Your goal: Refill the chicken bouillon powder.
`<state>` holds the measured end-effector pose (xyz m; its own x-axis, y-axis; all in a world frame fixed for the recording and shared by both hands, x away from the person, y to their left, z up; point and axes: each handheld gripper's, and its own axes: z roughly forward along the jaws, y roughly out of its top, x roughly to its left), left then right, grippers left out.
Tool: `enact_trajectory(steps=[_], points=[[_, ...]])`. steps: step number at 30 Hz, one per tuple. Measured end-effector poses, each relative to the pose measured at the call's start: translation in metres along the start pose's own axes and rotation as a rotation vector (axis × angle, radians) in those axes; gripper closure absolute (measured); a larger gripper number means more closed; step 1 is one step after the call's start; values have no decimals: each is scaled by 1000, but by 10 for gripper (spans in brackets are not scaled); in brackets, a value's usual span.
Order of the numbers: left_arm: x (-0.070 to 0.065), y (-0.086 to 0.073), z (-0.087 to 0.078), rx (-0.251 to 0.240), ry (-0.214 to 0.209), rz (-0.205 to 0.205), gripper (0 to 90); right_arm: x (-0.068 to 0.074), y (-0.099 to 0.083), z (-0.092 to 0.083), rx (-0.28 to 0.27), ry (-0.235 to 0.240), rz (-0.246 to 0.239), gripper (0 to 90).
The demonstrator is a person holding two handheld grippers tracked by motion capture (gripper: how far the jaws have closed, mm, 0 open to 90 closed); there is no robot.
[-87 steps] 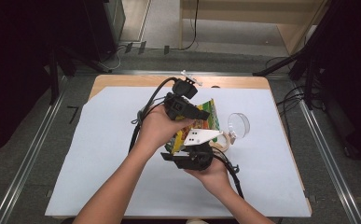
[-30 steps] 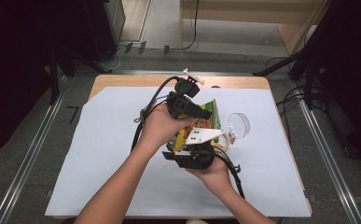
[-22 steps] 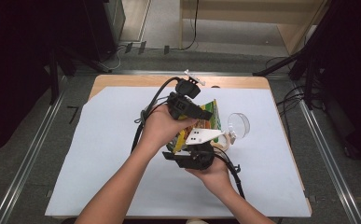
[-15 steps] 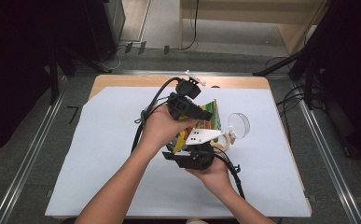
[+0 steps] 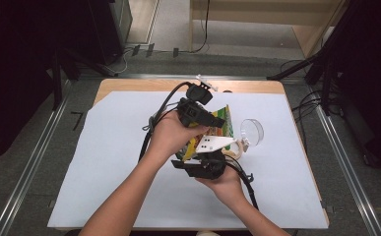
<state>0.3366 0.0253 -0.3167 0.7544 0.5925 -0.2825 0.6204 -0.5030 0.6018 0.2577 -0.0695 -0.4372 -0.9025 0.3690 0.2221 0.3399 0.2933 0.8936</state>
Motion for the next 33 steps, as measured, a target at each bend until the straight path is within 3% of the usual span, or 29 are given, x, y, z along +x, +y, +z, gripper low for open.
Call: enact_trajectory(steps=[8, 33], points=[[0, 0, 0, -3, -3, -1, 706, 0, 0, 1, 3, 11, 16, 726], [4, 0, -1, 0, -3, -19, 704, 4, 3, 0, 6, 6, -1, 708]])
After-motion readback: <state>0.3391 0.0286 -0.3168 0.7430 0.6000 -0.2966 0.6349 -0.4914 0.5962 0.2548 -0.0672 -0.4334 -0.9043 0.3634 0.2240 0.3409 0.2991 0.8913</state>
